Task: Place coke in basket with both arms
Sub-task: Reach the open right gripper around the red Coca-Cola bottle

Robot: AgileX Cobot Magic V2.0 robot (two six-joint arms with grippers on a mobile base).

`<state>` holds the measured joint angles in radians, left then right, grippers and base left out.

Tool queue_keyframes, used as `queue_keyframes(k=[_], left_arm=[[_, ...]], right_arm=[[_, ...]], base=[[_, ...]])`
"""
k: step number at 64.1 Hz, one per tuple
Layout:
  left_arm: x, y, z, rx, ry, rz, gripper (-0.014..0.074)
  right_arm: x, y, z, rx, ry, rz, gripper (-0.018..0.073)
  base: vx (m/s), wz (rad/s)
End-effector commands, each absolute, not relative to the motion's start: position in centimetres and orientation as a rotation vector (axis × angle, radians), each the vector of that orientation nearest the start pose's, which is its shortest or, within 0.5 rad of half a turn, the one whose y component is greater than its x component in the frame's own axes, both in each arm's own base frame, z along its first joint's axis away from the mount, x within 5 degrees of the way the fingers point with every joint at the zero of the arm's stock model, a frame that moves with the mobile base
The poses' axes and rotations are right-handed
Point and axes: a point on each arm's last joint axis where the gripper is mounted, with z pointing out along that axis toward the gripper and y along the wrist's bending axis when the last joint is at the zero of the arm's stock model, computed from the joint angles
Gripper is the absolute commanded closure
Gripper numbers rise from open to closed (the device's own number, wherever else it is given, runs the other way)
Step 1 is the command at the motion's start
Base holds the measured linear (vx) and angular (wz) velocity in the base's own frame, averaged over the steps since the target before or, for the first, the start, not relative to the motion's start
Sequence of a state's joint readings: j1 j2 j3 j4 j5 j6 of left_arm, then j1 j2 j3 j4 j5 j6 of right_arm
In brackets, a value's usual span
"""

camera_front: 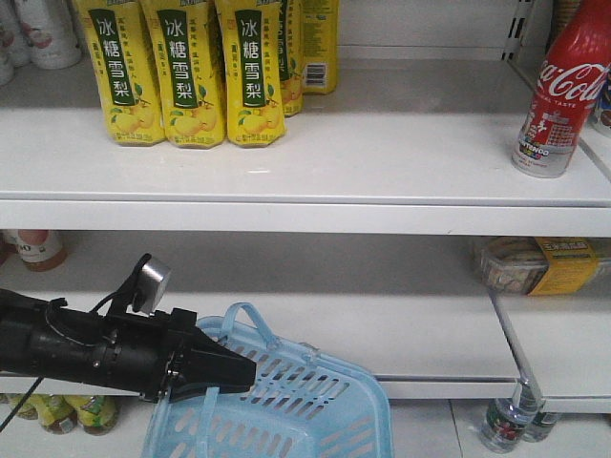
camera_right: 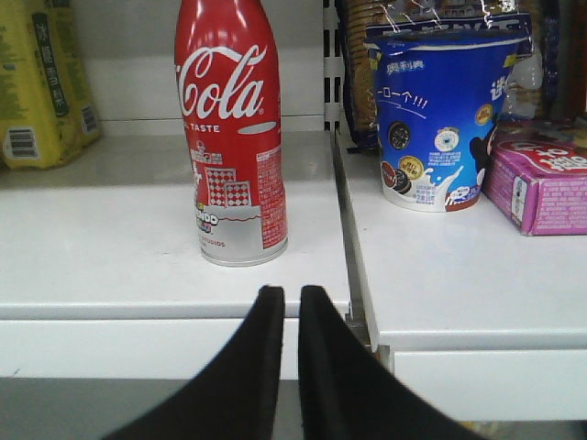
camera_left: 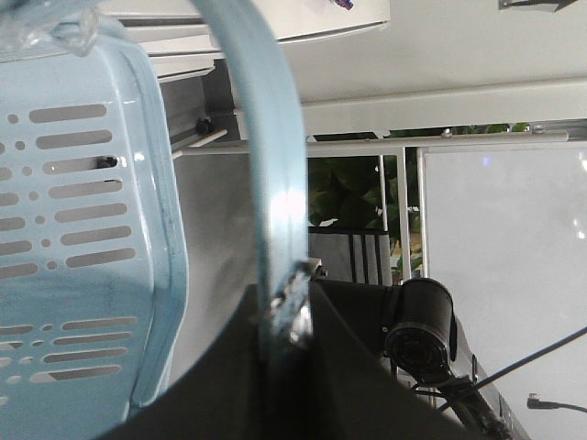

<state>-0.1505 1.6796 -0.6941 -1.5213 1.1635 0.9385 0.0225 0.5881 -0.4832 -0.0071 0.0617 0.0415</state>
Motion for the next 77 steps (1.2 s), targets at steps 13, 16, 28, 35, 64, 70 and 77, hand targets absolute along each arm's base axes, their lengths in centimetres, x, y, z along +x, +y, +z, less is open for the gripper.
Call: queue_keyframes(k=[13,16,28,35,64,70,77], left_arm=[[24.6,-12.5,21.1,0.063,2.348,-1.848,0.0602],[24.6,-12.5,21.1,0.063,2.348,-1.848,0.0602],[24.6,-12.5,21.1,0.063,2.348,-1.848,0.0602],[24.6,-12.5,21.1,0.063,2.348,-1.848,0.0602],[24.6,-12.5,21.1,0.063,2.348,-1.848,0.0602],[24.6,-12.5,21.1,0.063,2.348,-1.848,0.0602],[24.6,-12.5,21.1,0.063,2.348,-1.848,0.0602]], right_arm=[[12.9,0.3,34.1,-0.031,1.539,0.001,0.0225],[12.9,0.3,34.1,-0.031,1.537,0.001,0.0176],[12.9,0.3,34.2,-0.032,1.526,0.003,0.0020],[12.9,0.3,34.4,-0.023,1.514,0.011,0.0001],[15.3,0.4,42.2,0.011,1.455,0.056,0.0003],[16.5,0.4,43.2,0.017,1.478,0.066,0.0003],[18.0,0.5,43.7,0.015,1.529,0.071,0.0003]], base=[[0.00,0.00],[0.00,0.00],[0.00,0.00],[0.00,0.00],[0.00,0.00],[0.00,0.00],[0.00,0.00]])
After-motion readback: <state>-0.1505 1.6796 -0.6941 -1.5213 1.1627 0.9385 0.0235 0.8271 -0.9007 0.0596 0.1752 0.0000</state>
